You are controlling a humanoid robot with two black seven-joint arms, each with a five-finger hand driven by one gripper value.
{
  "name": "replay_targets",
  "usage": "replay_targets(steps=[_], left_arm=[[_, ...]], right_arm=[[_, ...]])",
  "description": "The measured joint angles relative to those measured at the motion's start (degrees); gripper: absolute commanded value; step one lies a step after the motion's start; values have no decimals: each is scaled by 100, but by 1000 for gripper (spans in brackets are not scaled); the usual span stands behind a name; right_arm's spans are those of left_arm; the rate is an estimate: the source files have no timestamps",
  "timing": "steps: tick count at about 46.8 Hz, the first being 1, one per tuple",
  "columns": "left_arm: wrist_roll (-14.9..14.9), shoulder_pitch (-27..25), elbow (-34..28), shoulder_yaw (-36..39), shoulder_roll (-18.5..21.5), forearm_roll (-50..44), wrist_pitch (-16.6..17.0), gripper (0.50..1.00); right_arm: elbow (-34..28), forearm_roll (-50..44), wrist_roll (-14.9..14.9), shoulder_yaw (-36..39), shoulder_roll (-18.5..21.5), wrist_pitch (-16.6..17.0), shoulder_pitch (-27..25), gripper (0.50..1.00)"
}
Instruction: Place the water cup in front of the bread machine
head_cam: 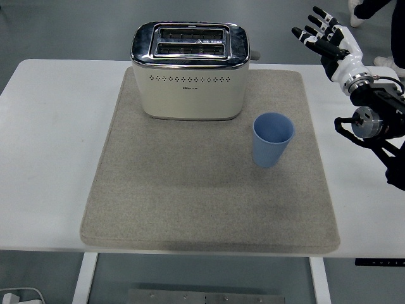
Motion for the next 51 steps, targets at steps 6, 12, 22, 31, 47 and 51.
replay_targets(steps=[6,12,22,31,47,51], left_arm=[[0,0,1,0,0,0,0,1000],[0,-2,0,0,0,0,-1,1000],[-1,0,1,0,0,0,0,1000],[-1,0,4,0,0,0,0,1000],[1,0,2,0,0,0,0,1000],[1,-1,0,0,0,0,0,1000]], right_arm=[[15,-764,76,-182,-198,388,-125,921],[334,-937,318,-447,-504,625,-167,921],[1569,-1175,576,-552,-1300,627,-458,921],[2154,-1584,825,-546,-1962,593,-900,921],[2973,-2149,1240,-536,-2593,447,-1699,921],[2976,-2240,1305,-538,-2614,415,-1778,921]])
